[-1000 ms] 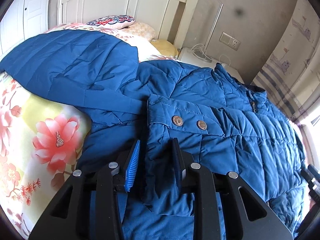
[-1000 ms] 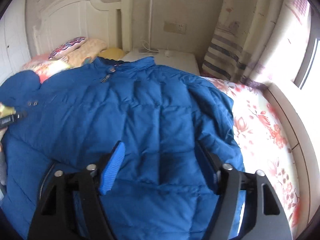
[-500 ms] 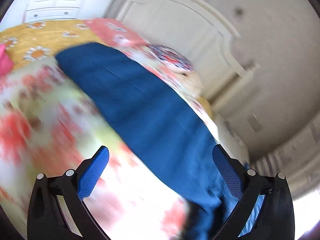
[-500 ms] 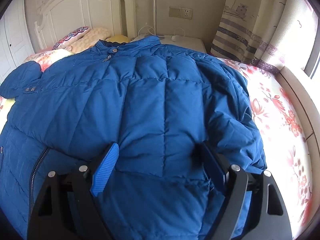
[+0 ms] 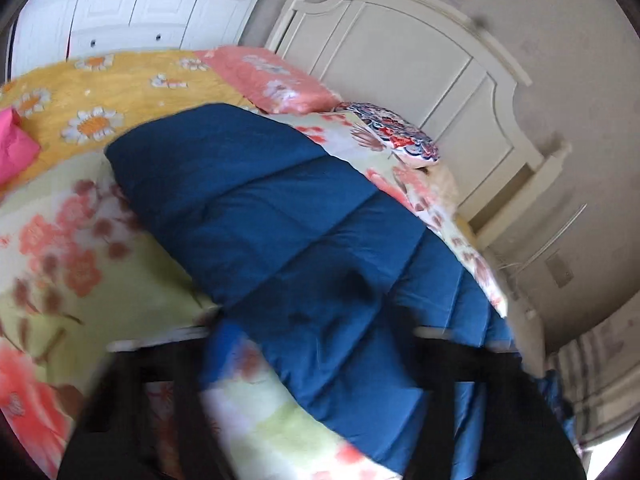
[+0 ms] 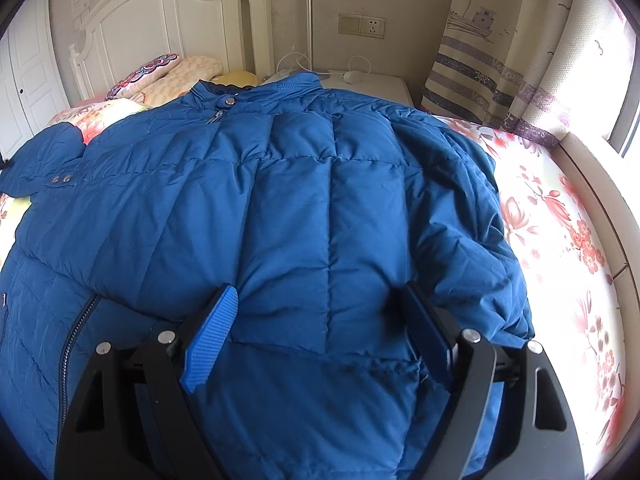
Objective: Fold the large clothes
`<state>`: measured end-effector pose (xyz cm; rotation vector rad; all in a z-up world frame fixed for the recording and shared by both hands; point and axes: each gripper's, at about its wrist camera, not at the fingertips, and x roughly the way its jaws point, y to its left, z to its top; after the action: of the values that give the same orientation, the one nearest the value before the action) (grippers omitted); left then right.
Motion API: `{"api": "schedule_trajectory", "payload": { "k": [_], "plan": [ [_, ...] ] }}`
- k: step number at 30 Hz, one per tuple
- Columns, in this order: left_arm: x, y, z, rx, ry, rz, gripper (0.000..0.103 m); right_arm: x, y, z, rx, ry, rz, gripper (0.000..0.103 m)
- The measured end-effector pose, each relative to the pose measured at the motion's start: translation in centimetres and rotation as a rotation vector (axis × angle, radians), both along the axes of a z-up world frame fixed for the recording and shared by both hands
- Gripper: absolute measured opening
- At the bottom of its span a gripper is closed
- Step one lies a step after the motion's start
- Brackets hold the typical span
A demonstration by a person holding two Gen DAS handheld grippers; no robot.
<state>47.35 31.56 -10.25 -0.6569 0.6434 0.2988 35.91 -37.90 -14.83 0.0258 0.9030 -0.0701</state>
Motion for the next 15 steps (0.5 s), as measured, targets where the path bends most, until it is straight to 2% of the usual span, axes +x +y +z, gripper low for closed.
{"api": "schedule_trajectory", "payload": {
  "k": [2,4,6,10,12,15],
  "plan": [
    [-0.8,-0.3,0.4,-0.050,-0.058,0.025,0.006,0.0,0.0,0.0,-0.001,0.000,0.000,0.082],
    [-1.7,-1.9,2.2,-0.005,-0.124,0.024,0.004,-0.1,-0.1,0.0,0.001,-0.002,0.000,0.082],
    [-2.5,-4.7,4.5,0.071,-0.186,-0.027,0.004,0.0,0.2,0.0,0.001,0.000,-0.001,0.083],
    [-4.8,-13.7,10.2,0.197,-0.336,-0.259,0.004,0.2,0.2,-0.1,0.004,0.000,0.002,0.083],
    [-5.9,-20.3,12.2,0.279,-0.380,-0.439,0.004,0.2,0.2,-0.1,0.005,0.000,0.001,0.083],
    [-7.4,-30.0,12.1,0.383,-0.375,-0.697,0.004,0.1,0.1,-0.1,0.009,-0.002,0.001,0.083]
  ]
}}
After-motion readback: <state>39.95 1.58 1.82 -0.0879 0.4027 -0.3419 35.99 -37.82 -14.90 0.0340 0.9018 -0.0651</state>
